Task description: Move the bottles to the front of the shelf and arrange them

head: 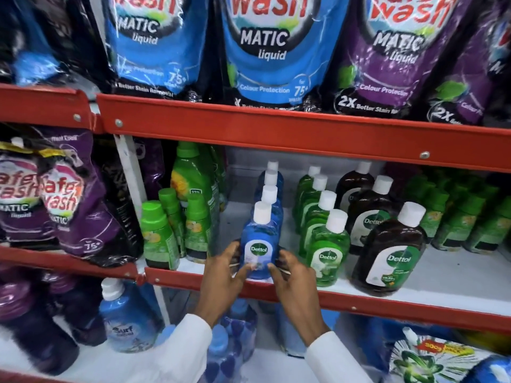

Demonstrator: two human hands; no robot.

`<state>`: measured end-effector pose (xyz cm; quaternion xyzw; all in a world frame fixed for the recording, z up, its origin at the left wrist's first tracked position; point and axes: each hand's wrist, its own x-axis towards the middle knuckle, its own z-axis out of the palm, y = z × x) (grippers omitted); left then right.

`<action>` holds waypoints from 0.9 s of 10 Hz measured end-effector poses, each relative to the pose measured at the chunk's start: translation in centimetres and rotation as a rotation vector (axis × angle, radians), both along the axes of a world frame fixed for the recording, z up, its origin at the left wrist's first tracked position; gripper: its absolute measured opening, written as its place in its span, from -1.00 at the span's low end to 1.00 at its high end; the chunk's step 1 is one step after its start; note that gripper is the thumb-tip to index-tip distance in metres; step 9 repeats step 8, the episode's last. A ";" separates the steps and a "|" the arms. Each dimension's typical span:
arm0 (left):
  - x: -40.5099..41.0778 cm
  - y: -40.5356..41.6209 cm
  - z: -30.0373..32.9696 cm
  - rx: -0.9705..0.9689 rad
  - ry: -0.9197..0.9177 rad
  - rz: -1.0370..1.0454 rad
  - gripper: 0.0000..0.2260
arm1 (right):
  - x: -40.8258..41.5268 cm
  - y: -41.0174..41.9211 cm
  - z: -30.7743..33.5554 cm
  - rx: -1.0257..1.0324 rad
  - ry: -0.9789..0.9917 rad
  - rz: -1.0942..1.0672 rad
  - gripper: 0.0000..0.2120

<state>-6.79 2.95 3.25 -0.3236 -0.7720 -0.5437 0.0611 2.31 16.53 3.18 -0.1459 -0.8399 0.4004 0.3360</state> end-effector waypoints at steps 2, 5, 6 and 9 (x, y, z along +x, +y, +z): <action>-0.5 0.1 -0.4 -0.003 0.026 -0.002 -0.63 | 0.2 -0.2 -0.1 -0.032 0.014 -0.041 -0.74; -0.7 0.3 -0.5 -0.018 0.031 -0.006 -0.56 | 0.3 0.0 -0.4 -0.035 0.001 -0.098 -0.69; -0.4 0.4 -0.3 -0.026 0.045 -0.007 -0.59 | 0.4 0.0 -0.4 -0.054 -0.003 -0.107 -0.68; -0.6 0.4 -0.6 -0.036 0.038 -0.028 -0.56 | 0.4 0.0 -0.4 -0.109 0.015 -0.083 -0.68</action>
